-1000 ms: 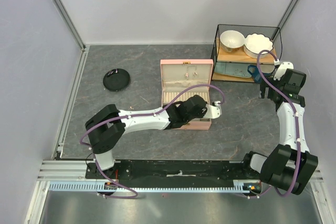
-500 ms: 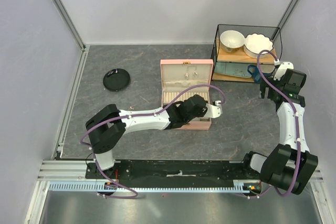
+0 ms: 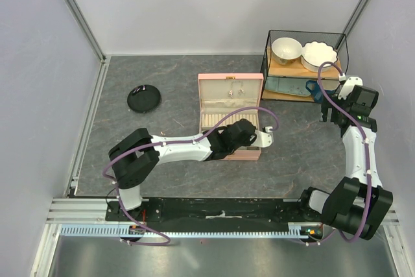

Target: Organize the mixed jewelry

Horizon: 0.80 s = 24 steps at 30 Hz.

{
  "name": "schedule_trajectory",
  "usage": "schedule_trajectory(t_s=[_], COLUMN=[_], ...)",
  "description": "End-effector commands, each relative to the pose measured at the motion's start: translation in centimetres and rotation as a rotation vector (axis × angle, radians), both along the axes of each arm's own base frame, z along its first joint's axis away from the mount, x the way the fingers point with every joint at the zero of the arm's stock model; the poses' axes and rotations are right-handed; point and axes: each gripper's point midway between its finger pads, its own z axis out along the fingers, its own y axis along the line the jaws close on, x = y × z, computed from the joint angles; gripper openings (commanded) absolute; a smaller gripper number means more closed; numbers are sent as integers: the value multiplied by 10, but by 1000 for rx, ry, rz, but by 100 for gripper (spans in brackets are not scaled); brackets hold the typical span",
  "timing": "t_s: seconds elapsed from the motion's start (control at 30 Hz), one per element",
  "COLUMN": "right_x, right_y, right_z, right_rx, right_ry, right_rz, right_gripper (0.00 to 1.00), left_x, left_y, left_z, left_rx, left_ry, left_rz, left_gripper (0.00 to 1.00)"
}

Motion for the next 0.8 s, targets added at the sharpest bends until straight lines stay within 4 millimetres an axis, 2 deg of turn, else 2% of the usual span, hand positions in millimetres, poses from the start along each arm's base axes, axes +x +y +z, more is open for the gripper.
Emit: schedule_trajectory(t_s=[0.0,0.77], right_x=[4,4], right_y=[0,-1], right_z=[0,-1], right_rx=[2,2], right_ry=[-17,-16], right_rz=[19,16], right_gripper=[98,98], left_x=[3,4], left_y=[-3,-7], left_z=[7,9], left_rx=[-11,-20], left_ry=[-40,-40], left_rz=[-6,-9], left_gripper=[2,2])
